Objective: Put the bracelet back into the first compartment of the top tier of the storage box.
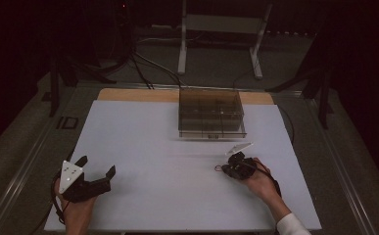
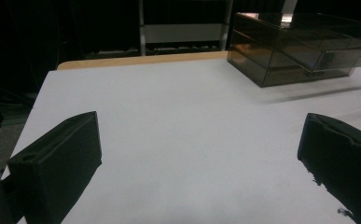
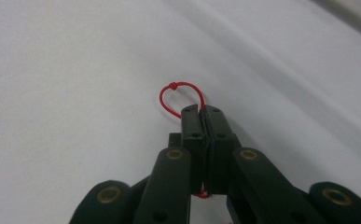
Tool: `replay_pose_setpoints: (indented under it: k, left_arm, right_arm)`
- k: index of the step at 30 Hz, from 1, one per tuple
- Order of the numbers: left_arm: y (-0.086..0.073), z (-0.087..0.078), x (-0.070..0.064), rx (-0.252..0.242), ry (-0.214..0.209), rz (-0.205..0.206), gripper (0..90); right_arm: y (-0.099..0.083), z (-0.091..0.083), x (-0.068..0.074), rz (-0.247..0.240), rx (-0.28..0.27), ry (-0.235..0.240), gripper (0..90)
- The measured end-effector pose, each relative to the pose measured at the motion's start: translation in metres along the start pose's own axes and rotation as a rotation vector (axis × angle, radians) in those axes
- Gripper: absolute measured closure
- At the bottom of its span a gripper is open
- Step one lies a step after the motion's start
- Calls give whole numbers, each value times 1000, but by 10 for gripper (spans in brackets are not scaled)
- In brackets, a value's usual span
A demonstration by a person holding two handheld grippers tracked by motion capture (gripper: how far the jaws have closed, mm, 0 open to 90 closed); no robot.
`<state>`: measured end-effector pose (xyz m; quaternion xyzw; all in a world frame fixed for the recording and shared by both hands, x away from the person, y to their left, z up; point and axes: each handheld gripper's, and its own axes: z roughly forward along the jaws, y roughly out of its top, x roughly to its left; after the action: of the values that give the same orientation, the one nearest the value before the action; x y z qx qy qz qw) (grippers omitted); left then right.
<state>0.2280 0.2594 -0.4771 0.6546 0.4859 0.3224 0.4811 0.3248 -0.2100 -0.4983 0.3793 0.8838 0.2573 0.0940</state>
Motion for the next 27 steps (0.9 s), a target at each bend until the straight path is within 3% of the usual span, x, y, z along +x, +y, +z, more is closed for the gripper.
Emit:
replay_pose_setpoints:
  k: [27]
  left_arm:
    - [0,0,0,1,-1,2,11]
  right_arm:
    - [8,-15,-1,21,-51,32,893]
